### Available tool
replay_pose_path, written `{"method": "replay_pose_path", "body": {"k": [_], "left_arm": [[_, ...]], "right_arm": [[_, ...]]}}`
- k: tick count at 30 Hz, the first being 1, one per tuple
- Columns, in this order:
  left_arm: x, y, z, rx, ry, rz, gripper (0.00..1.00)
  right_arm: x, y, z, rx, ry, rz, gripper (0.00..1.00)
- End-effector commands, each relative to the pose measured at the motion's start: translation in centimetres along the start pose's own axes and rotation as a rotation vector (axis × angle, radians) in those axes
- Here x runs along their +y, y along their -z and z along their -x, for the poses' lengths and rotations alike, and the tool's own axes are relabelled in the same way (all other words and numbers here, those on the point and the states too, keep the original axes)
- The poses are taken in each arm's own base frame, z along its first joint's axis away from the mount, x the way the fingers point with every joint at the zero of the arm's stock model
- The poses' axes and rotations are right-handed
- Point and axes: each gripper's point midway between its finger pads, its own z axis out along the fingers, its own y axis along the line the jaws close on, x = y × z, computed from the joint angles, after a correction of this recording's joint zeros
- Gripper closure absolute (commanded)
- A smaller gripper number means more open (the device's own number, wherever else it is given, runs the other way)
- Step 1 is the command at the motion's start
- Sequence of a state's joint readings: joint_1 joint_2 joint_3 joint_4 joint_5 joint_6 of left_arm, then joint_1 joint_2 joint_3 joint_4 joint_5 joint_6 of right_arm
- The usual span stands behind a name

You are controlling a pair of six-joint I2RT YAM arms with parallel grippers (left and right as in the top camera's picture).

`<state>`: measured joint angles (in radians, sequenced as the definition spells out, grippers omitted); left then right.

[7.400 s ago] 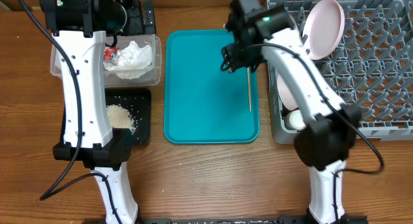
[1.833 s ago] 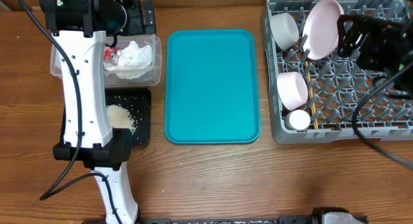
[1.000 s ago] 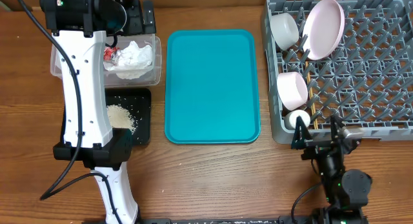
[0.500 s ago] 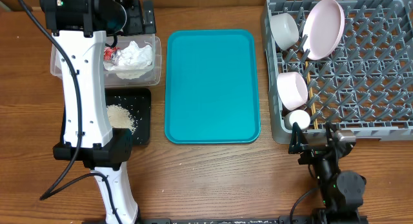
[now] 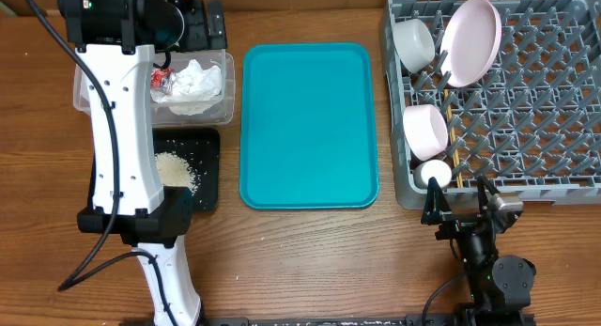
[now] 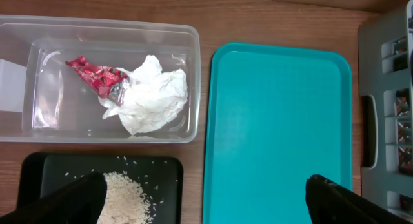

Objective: Sort waste into correct bins and load items into the dishwasher

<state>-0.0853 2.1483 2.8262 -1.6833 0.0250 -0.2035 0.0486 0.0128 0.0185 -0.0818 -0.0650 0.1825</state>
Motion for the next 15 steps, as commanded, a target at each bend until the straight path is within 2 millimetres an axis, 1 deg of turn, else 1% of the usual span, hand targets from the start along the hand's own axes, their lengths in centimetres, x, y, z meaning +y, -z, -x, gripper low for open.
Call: {"method": "replay_pose_path", "body": {"k": [1, 12, 15], "left_arm": [[0.0, 0.7, 0.1, -0.017, 0.002, -0.001, 0.00], [0.0, 0.7, 0.1, -0.018, 0.001, 0.002, 0.00], [1.6, 0.8, 0.4, -0.035, -0.001, 0.092, 0.00]], "right_arm": [[-0.1, 0.0, -0.2, -0.003, 0.003, -0.003, 0.00], [-0.1, 0.0, -0.2, -0.003, 0.003, -0.003, 0.00], [-0.1, 0.0, -0.2, -0.003, 0.003, -0.003, 0.00]]}}
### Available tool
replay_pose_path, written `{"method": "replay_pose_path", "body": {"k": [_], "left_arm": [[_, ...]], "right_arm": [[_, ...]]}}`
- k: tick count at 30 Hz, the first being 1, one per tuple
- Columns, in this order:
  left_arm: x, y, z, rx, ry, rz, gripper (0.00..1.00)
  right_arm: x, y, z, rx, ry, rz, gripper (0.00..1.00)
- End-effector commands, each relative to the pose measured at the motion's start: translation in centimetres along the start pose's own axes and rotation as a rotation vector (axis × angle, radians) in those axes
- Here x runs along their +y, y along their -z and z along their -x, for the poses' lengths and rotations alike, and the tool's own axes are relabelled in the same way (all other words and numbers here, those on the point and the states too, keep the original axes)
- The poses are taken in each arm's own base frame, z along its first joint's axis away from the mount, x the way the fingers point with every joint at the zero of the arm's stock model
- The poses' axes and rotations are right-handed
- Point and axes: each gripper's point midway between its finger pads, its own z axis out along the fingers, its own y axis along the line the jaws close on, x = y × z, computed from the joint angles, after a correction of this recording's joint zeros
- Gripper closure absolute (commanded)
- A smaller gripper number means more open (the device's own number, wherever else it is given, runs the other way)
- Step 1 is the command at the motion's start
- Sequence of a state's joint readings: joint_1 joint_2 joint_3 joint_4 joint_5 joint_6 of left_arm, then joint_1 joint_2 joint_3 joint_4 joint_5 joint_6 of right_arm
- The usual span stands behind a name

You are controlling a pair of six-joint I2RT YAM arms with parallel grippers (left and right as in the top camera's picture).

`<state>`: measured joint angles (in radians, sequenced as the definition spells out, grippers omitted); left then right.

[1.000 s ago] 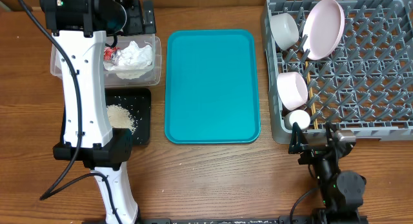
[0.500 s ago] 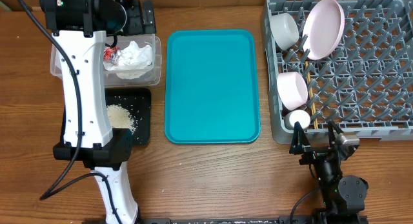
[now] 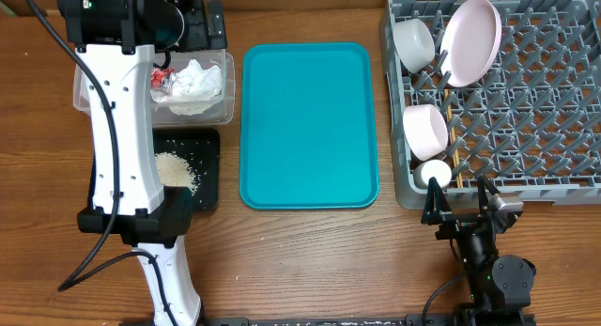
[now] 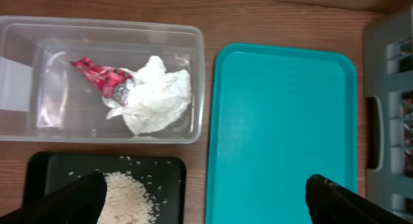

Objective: Sort waste into correct bins and load items into the dishwasher

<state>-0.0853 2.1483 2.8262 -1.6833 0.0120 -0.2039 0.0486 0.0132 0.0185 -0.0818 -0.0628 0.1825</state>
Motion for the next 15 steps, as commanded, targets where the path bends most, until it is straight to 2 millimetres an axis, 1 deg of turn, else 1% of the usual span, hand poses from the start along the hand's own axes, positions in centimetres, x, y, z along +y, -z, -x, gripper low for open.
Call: {"method": "replay_pose_path", "body": {"k": [1, 4, 6, 9, 10, 12, 15], "left_arm": [[1.5, 0.8, 0.3, -0.031, -0.001, 0.086, 0.00], [0.7, 1.2, 0.1, -0.031, -0.007, 0.054, 0.00], [0.4, 1.8, 0.4, -0.055, -0.008, 0.047, 0.00], [-0.2, 3.3, 1.5, -0.131, -0.008, 0.009, 0.00], [-0.4, 4.2, 2.3, -0.195, -0.013, -0.004, 0.01], [-0.7, 4.9, 2.8, -0.263, -0.046, -0.028, 0.00], [-1.0, 5.5, 2.7, -0.364, -0.101, -0.056, 0.00]], "right_arm": [[0.0, 0.0, -0.2, -0.003, 0.003, 0.000, 0.00], [0.0, 0.0, -0.2, -0.003, 0.003, 0.000, 0.00], [0.0, 0.0, -0.2, -0.003, 0.003, 0.000, 0.00], [0.0, 0.0, -0.2, -0.003, 0.003, 0.000, 0.00], [0.0, 0.0, -0.2, -0.003, 0.003, 0.000, 0.00], [0.0, 0.0, -0.2, -0.003, 0.003, 0.000, 0.00], [0.0, 0.0, -0.2, -0.003, 0.003, 0.000, 0.00]]}}
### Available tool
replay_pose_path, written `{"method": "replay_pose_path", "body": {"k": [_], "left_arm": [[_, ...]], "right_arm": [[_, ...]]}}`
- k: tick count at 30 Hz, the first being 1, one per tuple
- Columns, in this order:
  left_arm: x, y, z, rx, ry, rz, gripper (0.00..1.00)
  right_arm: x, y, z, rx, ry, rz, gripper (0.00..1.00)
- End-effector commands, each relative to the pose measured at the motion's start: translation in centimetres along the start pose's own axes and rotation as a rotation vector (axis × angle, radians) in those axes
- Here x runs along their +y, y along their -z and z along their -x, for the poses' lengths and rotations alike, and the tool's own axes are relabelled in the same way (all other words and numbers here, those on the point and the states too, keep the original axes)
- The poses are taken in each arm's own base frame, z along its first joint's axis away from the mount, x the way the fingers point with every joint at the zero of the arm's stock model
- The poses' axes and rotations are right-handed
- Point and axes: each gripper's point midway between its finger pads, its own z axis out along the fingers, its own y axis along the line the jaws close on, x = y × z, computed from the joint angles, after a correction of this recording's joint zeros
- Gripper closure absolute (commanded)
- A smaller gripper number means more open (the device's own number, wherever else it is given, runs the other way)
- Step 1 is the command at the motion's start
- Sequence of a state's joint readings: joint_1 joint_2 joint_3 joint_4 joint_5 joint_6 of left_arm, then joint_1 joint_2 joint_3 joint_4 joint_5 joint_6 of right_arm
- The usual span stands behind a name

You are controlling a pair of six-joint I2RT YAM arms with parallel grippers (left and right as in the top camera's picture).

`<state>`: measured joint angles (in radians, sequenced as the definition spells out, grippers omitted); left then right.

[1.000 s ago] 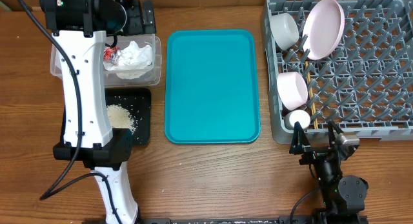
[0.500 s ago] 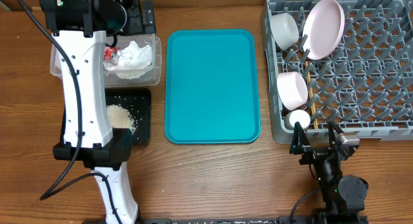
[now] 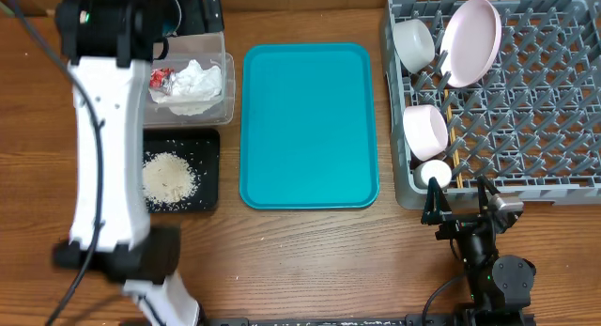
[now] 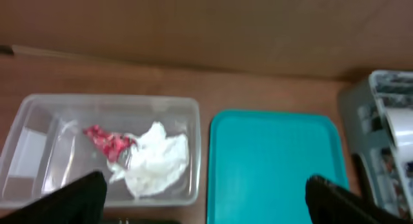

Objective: Sort waste into correct bins and load items into the dishwasher

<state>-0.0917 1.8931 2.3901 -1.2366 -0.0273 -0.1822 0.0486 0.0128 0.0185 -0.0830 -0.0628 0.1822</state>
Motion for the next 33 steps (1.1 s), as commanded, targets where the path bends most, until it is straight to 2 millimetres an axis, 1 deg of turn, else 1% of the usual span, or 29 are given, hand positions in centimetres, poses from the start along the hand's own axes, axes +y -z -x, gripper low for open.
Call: {"method": "replay_pose_path", "body": {"k": [1, 3, 5, 9, 16, 17, 20, 24, 27, 30, 33], "left_arm": [[-0.6, 3.9, -0.7, -0.128, -0.079, -0.052, 0.00], [-0.2, 4.3, -1.6, -0.180, -0.088, -0.053, 0.00], [0.2, 4.6, -3.1, -0.223, -0.110, -0.050, 0.00], [1.1, 4.9, -6.9, -0.298, -0.155, -0.048, 0.00], [3.9, 4.2, -16.0, -0.358, -0.129, -0.030, 0.00], [4.4, 4.2, -18.4, -0.374, -0.127, -0.027, 0.00], [5.0, 4.4, -21.1, -0.423, -0.129, -0.023, 0.00], [5.5, 4.5, -24.4, -0.500, -0.125, -0.036, 0.00], [5.7, 4.3, -26.5, -0.555, -0.127, -0.061, 0.00], [5.9, 4.2, -27.7, -0.596, -0.128, -0.074, 0.00], [6.0, 4.4, -28.2, -0.639, -0.129, -0.073, 0.00]], "right_arm": [[0.0, 0.0, -0.2, -0.004, 0.003, 0.000, 0.00], [0.0, 0.0, -0.2, -0.004, 0.003, 0.000, 0.00], [0.0, 0.0, -0.2, -0.004, 0.003, 0.000, 0.00], [0.0, 0.0, -0.2, -0.004, 0.003, 0.000, 0.00], [0.0, 0.0, -0.2, -0.004, 0.003, 0.000, 0.00], [0.0, 0.0, -0.2, -0.004, 0.003, 0.000, 0.00], [0.0, 0.0, -0.2, -0.004, 0.003, 0.000, 0.00], [0.0, 0.0, -0.2, -0.004, 0.003, 0.000, 0.00], [0.0, 0.0, -0.2, -0.004, 0.003, 0.000, 0.00], [0.0, 0.0, -0.2, -0.004, 0.003, 0.000, 0.00], [0.0, 0.0, -0.2, -0.004, 0.003, 0.000, 0.00]]}}
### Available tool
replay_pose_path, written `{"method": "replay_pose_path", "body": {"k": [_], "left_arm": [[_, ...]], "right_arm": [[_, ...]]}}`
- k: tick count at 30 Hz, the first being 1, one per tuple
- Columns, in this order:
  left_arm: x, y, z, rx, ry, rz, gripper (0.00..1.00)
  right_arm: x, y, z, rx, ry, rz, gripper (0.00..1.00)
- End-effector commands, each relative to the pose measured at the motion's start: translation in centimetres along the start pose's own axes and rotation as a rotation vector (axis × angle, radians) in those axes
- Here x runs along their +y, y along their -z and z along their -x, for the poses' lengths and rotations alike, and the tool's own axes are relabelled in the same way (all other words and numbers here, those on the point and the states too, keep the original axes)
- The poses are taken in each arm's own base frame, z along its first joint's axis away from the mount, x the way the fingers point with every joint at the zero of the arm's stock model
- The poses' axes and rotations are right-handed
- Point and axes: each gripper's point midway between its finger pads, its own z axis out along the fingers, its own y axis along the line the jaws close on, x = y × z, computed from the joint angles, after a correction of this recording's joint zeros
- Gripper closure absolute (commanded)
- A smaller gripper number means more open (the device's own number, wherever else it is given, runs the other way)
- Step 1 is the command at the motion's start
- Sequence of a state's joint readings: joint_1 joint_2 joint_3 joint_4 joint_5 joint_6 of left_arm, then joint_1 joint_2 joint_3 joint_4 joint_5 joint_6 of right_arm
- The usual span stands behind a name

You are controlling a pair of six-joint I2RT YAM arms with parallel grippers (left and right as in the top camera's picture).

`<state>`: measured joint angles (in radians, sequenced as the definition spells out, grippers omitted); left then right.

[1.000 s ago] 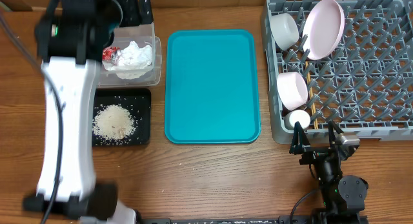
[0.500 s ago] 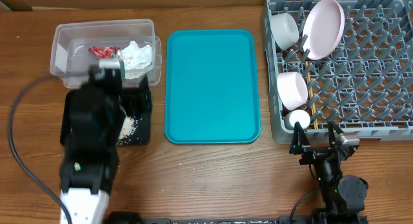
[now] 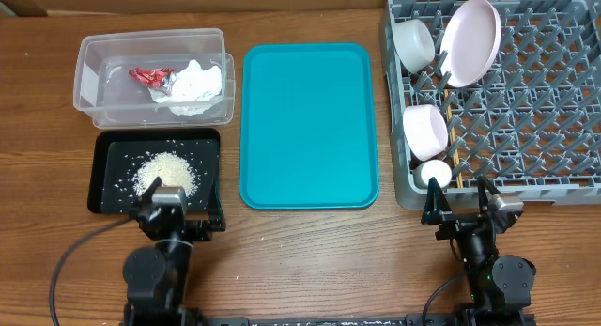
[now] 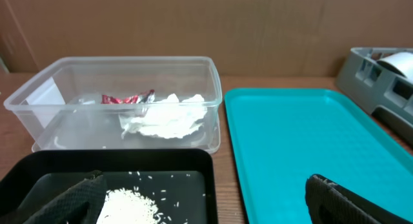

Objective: Sort waste into correct bins and load items into the dishwasher

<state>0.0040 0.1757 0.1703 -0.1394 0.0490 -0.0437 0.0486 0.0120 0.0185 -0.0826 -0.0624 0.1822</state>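
Note:
The clear plastic bin [image 3: 94, 96] holds a red wrapper [image 3: 148, 76] and crumpled white tissue [image 3: 195, 85]; both show in the left wrist view, wrapper [image 4: 126, 99] and tissue [image 4: 169, 119]. A black tray [image 3: 105, 180] carries a pile of rice [image 3: 167, 171]. The grey dish rack [image 3: 526, 110] holds a pink plate [image 3: 471, 39], two bowls [image 3: 413, 42] and a white cup [image 3: 433, 172]. My left gripper [image 3: 177, 216] [image 4: 206, 204] sits folded at the table's front, open and empty. My right gripper [image 3: 458, 209] rests open just below the rack.
An empty teal tray [image 3: 310, 124] lies between the bins and the rack. Brown cardboard [image 4: 193, 24] stands behind the table. Bare wooden table [image 3: 310, 260] runs along the front between the two arm bases.
My left arm was raised above the clear bin and black tray. Now it is folded low at the table's front edge, the wrist camera looking level across the black tray. The gripper remains open.
My left gripper hung open over the bins, looking down on the wrapper and tissue in the clear bin. Then the view was further back and tilted up. Now the arm is folded at the front edge. The right arm stayed still throughout.

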Motion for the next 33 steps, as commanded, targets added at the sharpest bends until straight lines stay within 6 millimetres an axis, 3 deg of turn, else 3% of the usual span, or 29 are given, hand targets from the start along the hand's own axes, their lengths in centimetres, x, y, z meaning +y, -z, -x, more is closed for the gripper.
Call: {"method": "replay_pose_path", "body": {"k": [1, 8, 33], "left_arm": [[-0.3, 0.5, -0.1, -0.057, -0.025, -0.022, 0.00], [-0.1, 0.1, -2.7, -0.047, -0.024, -0.019, 0.00], [-0.2, 0.0, -2.7, -0.050, -0.028, -0.021, 0.00]], "right_arm": [[0.0, 0.0, -0.2, -0.003, 0.003, 0.000, 0.00], [0.0, 0.0, -0.2, -0.003, 0.003, 0.000, 0.00], [0.0, 0.0, -0.2, -0.003, 0.003, 0.000, 0.00]]}}
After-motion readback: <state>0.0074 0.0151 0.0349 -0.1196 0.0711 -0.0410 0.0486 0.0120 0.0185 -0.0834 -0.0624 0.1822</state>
